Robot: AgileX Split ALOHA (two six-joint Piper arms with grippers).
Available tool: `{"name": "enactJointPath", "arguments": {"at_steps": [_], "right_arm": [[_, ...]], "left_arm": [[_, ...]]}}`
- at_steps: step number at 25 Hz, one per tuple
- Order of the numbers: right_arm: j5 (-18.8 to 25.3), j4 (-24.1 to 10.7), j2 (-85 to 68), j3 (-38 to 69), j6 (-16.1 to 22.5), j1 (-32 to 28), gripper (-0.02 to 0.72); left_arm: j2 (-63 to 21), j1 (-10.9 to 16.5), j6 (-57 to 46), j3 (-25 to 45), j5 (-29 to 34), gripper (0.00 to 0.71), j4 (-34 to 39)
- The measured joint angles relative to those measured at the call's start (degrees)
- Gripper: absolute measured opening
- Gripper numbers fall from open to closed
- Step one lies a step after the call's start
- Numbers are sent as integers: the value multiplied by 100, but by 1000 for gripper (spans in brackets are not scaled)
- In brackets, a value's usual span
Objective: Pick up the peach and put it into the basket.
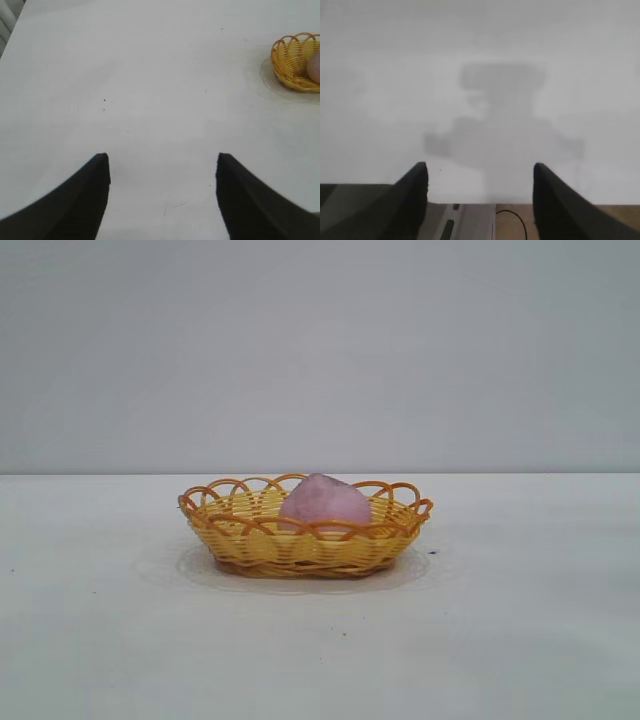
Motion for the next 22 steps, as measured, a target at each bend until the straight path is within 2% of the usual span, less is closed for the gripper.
{"name": "enactJointPath", "arguments": {"at_steps": [7, 22], "right_arm": [[166, -254, -2181, 648, 150, 0, 413], [313, -278, -5103, 681, 166, 0, 413]], "left_arm": [[0, 0, 0, 0, 0, 445, 0], [0, 0, 0, 0, 0, 445, 0]]}}
